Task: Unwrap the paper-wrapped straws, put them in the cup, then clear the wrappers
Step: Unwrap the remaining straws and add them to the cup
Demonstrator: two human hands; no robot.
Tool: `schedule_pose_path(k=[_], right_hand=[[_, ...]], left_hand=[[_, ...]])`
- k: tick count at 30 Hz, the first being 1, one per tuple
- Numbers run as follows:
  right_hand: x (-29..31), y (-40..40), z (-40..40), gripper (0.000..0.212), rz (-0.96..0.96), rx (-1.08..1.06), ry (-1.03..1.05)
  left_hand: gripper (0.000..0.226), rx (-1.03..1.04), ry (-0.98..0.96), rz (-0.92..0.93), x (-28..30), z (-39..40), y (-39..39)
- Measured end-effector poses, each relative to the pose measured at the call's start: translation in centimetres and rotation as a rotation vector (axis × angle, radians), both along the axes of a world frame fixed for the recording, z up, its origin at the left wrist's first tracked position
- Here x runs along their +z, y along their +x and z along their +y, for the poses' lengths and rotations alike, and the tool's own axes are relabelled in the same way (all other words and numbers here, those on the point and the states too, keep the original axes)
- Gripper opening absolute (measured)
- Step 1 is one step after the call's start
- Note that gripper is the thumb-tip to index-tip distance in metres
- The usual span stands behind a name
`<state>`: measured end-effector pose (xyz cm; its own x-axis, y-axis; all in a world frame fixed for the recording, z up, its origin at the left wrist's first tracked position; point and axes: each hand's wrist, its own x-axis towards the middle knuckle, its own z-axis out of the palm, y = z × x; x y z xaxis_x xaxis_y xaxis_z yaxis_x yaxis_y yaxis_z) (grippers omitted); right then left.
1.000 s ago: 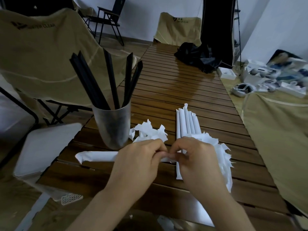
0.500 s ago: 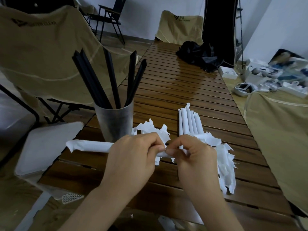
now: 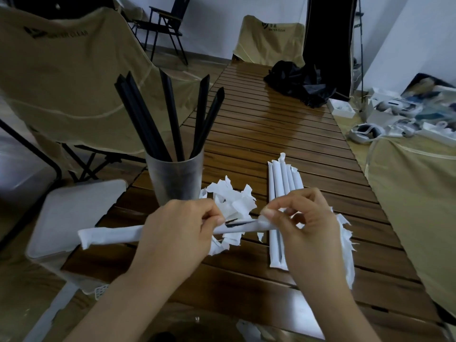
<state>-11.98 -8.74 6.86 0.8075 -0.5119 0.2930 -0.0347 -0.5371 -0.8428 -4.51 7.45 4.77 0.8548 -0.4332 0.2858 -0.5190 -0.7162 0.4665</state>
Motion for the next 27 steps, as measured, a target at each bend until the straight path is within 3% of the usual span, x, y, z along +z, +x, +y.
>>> schedule_pose_path(k=[13,27], right_hand=[[0.0,-0.1,-1.4,0.020,0.006,-0.225,0.050],[-0.6,0.5,-2.1,0.011,-0.202,-0.471,-0.032]], left_hand=[[0.012,0.055,0.078,0.015,1.0,1.9,1.5],[0.013,0.072,0.119,0.000,0.7,2.5,2.5]])
